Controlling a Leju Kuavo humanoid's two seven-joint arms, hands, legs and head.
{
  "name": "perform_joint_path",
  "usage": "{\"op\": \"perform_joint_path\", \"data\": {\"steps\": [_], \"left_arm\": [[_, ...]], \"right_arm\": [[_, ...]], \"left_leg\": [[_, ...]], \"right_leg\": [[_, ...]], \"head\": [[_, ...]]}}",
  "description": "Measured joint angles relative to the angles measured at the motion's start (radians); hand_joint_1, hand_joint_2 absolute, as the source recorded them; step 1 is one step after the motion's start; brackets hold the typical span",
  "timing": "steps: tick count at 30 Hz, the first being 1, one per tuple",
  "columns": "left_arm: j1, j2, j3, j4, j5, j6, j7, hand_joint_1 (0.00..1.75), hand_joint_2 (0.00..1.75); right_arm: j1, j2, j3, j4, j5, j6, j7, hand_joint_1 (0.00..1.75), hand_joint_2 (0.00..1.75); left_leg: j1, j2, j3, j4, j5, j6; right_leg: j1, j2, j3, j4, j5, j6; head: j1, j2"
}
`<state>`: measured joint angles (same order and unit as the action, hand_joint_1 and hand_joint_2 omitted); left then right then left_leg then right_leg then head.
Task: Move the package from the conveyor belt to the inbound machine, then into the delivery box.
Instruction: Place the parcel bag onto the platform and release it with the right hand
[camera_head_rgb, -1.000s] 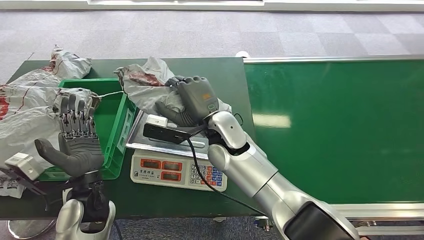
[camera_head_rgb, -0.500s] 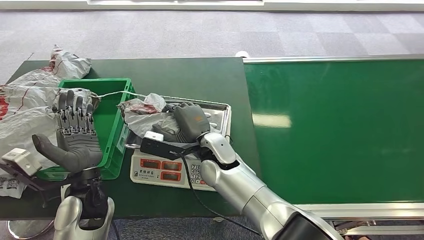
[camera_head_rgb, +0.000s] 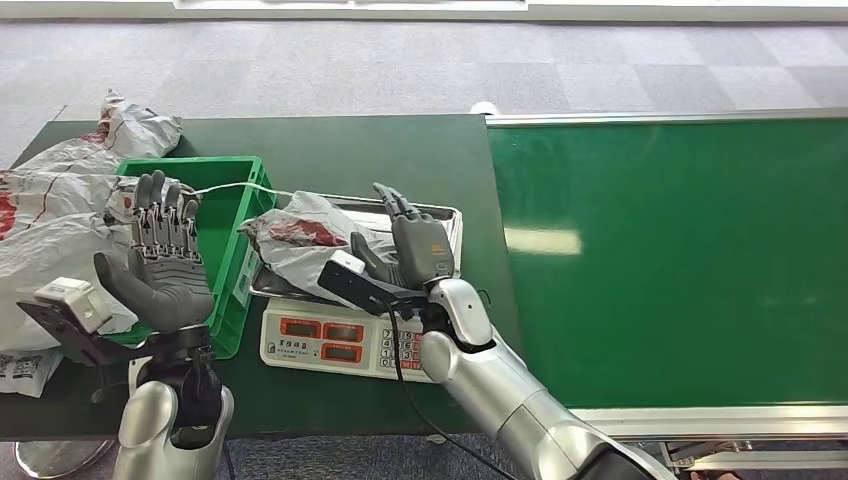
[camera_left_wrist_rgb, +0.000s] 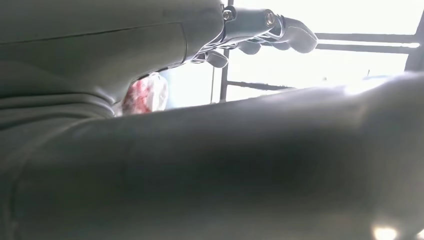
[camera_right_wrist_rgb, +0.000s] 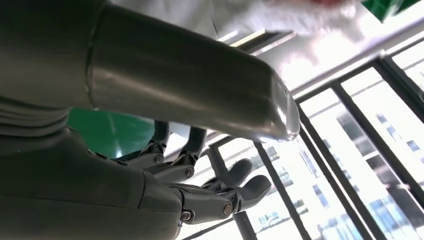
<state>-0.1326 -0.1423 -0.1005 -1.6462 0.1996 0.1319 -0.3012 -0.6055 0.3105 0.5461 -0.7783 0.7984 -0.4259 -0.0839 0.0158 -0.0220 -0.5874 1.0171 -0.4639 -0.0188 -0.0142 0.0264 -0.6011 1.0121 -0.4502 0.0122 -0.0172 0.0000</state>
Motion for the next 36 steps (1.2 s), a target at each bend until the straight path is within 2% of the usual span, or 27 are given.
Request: {"op": "perform_joint_path", "data": {"steps": [3, 5, 8, 10, 13, 14, 18, 22, 25, 29, 33, 36], "left_arm": [[0.003, -0.007, -0.004, -0.001, -0.077, 0.056, -0.014, 0.0, 0.0], [0.006, -0.009, -0.01, -0.001, -0.152, 0.105, -0.016, 0.0, 0.0], [0.013, -0.011, -0.025, -0.001, -0.249, 0.162, -0.021, 0.0, 0.0], [0.019, -0.012, -0.033, -0.001, -0.272, 0.174, -0.026, 0.0, 0.0], [0.023, -0.013, -0.042, -0.001, -0.273, 0.175, -0.029, 0.0, 0.0], [0.023, -0.013, -0.046, -0.001, -0.266, 0.171, -0.029, 0.0, 0.0], [0.021, -0.015, -0.051, 0.006, -0.204, 0.13, -0.036, 0.0, 0.0], [0.014, -0.012, -0.053, 0.021, -0.188, 0.118, -0.046, 0.0, 0.0], [0.01, 0.014, -0.067, 0.024, -0.344, 0.133, -0.02, 0.0, 0.0], [0.007, 0.072, -0.103, 0.024, -0.646, 0.106, 0.062, 0.0, 1.75], [-0.027, 0.156, -0.15, 0.056, -0.928, 0.002, 0.146, 0.0, 1.75], [-0.073, 0.239, -0.191, 0.121, -1.018, -0.045, 0.157, 0.0, 1.75]], "right_arm": [[0.061, -0.019, -0.036, -0.175, 0.011, -0.035, -0.015, 0.0, 0.0], [0.109, -0.035, -0.055, -0.316, 0.017, -0.094, -0.043, 0.0, 0.0], [0.194, -0.055, -0.085, -0.55, 0.018, -0.227, -0.146, 0.0, 0.0], [0.251, -0.062, -0.109, -0.694, 0.004, -0.268, -0.218, 0.0, 0.0], [0.307, -0.068, -0.131, -0.843, -0.006, -0.275, -0.255, 0.0, 0.0], [0.322, -0.065, -0.14, -0.881, -0.014, -0.275, -0.293, 0.0, 0.0], [0.403, -0.02, -0.205, -1.066, -0.107, -0.276, -0.564, 0.0, 0.0], [0.455, -0.009, -0.252, -1.276, -0.163, -0.276, -0.609, 0.0, 0.0], [0.485, -0.009, -0.299, -1.423, -0.194, -0.275, -0.614, 0.0, 0.0], [0.518, -0.01, -0.36, -1.542, -0.22, -0.275, -0.608, 0.0, 0.0], [0.546, -0.014, -0.415, -1.574, -0.252, -0.274, -0.604, 0.0, 0.0], [0.561, -0.016, -0.442, -1.574, -0.302, -0.273, -0.612, 0.0, 0.0]], "left_leg": [[0.0, 0.0, 0.0, 0.0, 0.0, 0.0], [0.0, 0.0, -0.001, 0.0, 0.0, 0.0], [0.0, -0.001, -0.002, 0.0, -0.001, 0.0], [-0.001, 0.0, -0.002, 0.0, -0.002, 0.0], [-0.001, 0.0, -0.001, 0.0, -0.002, 0.0], [-0.001, 0.0, -0.001, 0.0, -0.002, 0.0], [0.0, 0.0, -0.001, 0.0, -0.002, -0.001], [-0.001, 0.0, -0.001, 0.0, -0.002, -0.001], [-0.001, 0.0, -0.001, 0.0, -0.002, 0.0], [-0.001, 0.0, 0.0, 0.0, -0.002, 0.0], [-0.001, 0.001, 0.0, 0.0, -0.002, -0.001], [0.0, 0.001, 0.0, -0.001, -0.001, -0.002]], "right_leg": [[0.0, 0.0, 0.0, 0.0, 0.0, 0.0], [0.0, 0.0, -0.001, 0.0, 0.0, 0.0], [0.0, -0.001, -0.001, 0.0, -0.001, 0.0], [0.0, -0.001, -0.001, 0.0, -0.001, 0.0], [-0.001, 0.0, -0.001, 0.0, -0.001, 0.0], [-0.001, 0.0, -0.001, 0.0, -0.001, 0.0], [0.0, -0.002, -0.001, 0.0, -0.001, 0.0], [0.0, -0.001, -0.001, 0.0, -0.001, 0.0], [-0.001, -0.002, -0.001, 0.0, -0.001, 0.0], [-0.001, -0.001, -0.001, 0.0, -0.001, 0.0], [0.0, -0.001, -0.001, 0.0, -0.002, -0.001], [0.0, 0.0, -0.001, 0.0, -0.001, -0.002]], "head": [[0.0, 0.0], [0.0, 0.0], [0.0, 0.0], [0.0, 0.0], [0.0, 0.0], [0.0, 0.0], [0.0, 0.0], [0.0, 0.0], [0.0, 0.0], [0.0, 0.0], [0.0, 0.0], [0.0, 0.0]]}}
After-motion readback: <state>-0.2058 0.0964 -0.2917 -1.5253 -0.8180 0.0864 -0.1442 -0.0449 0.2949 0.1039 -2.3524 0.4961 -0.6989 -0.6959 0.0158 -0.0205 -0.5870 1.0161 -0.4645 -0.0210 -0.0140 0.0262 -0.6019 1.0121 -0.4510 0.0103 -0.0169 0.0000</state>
